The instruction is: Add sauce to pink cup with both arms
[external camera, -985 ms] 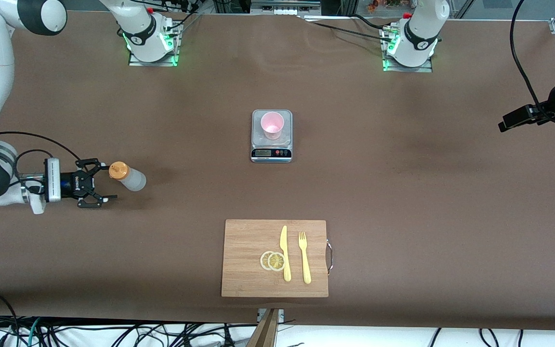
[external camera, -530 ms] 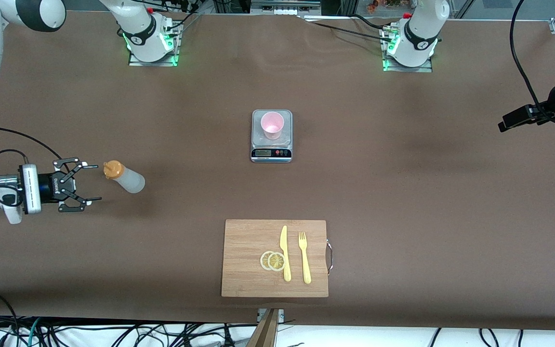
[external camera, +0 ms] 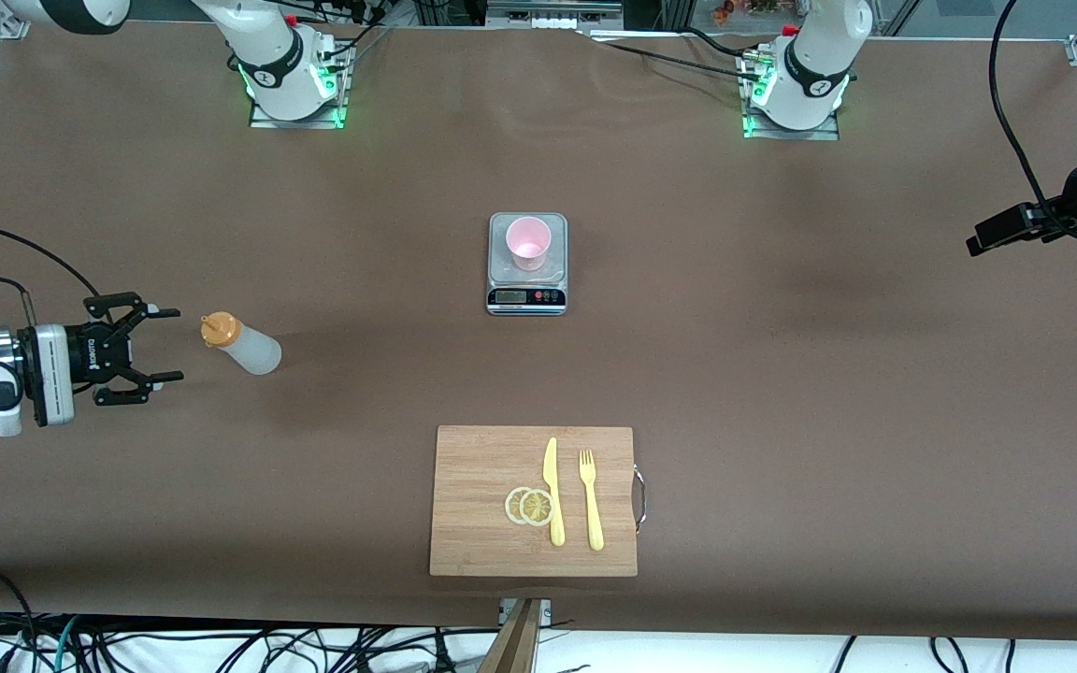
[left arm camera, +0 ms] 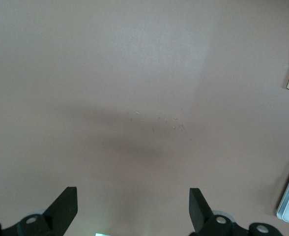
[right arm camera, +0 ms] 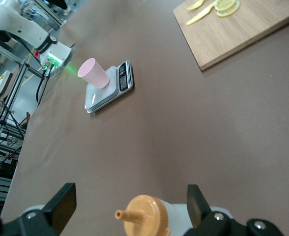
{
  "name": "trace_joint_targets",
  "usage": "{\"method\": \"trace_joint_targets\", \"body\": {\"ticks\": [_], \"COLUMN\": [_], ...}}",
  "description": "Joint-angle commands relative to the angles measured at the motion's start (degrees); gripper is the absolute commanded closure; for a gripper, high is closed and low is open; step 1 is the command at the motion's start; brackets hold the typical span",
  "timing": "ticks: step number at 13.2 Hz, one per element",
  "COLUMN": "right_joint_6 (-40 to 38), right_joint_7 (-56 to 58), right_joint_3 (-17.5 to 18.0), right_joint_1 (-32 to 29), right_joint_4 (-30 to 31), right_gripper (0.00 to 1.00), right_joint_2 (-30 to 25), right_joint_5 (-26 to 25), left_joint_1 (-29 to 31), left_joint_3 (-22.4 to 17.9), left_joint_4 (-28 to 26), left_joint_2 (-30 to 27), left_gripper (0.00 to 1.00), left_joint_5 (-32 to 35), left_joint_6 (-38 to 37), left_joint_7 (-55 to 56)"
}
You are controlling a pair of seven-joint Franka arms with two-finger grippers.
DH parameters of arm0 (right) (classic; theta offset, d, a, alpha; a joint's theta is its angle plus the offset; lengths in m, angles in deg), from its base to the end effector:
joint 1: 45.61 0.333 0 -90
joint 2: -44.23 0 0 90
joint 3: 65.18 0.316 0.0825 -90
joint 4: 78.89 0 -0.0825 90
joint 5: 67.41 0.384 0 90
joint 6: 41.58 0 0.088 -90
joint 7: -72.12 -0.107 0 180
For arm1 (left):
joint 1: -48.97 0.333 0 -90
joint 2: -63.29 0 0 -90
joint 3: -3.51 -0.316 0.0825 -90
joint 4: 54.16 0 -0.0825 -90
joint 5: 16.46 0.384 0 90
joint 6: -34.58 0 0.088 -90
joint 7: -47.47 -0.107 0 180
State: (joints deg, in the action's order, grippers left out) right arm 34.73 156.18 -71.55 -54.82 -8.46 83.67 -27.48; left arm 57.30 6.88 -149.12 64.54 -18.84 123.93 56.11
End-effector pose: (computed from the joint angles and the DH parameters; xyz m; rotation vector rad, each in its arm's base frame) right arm 0.6771 -0.0860 0.3576 -1.9248 -1.2615 -0.1446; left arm 0.5529 0.0438 0.5710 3.0749 0.3697 -0.1876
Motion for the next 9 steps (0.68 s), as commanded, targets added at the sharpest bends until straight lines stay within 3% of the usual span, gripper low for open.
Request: {"method": "trace_joint_targets", "body": {"ticks": [1,5,9], "right_joint_6": [-0.2,-0.1,-0.7], "right_joint_7": [-14.3,-32.4,-47.6], "right_joint_3": [0.4,0.8,0.7], "right_joint_1": [2.0,5.8,8.8], "right_joint_4": [0.4,0.6,1.5], "right_gripper": [0.0,0.0,0.0], "right_joint_2": [-5.2,-9.9,-12.9], "right_joint_5": [-5.4,-15.0,-20.1], "left_joint_1": [0.1,0.1,0.1], "left_joint_3": [0.1,0.2,0.2], "left_joint_4": [-0.6,-0.6,-0.6], "left_joint_2": [-0.7,-0.7,-0.7], "left_gripper": [0.0,0.0,0.0], "left_joint_5": [-0.8,-0.8,-0.8], "left_joint_6": [-0.3,-0.3,-0.3], "left_joint_7": [-0.4,-0.4,-0.4]}}
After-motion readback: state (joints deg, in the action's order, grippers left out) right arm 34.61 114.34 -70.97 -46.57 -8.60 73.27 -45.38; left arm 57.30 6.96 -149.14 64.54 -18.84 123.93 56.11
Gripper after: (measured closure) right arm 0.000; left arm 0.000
